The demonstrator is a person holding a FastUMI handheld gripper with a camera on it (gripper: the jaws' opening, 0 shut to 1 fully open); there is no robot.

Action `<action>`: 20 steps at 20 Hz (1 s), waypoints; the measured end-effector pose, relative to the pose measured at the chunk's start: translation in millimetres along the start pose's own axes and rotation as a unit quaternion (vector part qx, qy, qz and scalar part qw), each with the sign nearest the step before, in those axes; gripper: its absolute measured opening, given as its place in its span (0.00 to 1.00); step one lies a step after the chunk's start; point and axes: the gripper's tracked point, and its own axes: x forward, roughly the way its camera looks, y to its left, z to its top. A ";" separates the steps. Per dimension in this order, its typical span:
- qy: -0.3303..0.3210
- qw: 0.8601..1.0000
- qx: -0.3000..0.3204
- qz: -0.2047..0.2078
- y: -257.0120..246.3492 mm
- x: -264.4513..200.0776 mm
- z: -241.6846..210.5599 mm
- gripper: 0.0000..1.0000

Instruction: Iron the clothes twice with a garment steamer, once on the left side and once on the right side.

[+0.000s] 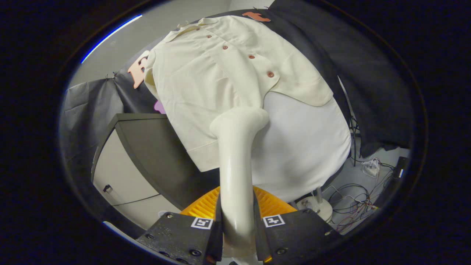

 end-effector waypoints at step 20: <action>-0.132 0.984 -0.118 0.031 88.2 -39.9 253.5 0.35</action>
